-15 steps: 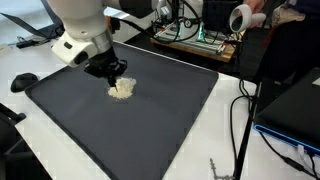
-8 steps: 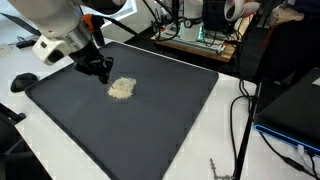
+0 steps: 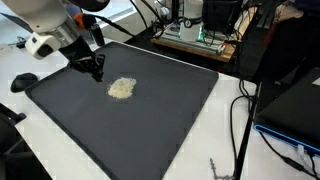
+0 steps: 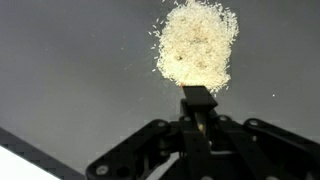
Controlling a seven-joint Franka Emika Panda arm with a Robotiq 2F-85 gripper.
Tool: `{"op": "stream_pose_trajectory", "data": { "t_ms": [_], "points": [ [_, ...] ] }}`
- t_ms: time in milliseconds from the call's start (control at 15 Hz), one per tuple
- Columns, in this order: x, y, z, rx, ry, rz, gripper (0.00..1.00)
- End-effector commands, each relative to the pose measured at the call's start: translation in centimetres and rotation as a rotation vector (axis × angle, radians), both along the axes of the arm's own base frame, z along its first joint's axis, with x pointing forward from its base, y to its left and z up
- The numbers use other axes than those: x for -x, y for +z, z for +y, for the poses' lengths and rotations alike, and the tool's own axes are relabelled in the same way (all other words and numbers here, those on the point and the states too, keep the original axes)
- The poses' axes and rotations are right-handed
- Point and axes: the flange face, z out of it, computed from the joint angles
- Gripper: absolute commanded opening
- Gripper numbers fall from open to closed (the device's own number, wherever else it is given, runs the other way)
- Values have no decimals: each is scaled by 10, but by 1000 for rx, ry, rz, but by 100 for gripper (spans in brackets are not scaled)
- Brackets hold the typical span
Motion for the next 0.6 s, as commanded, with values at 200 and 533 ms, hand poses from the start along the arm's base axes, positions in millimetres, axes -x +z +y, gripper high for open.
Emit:
{"op": "stream_pose_trajectory", "data": {
  "t_ms": [200,533],
  "points": [
    [36,1,-27,-56,-20,-99,3],
    [73,9,-33,-73,-27,-170,3]
  ]
}}
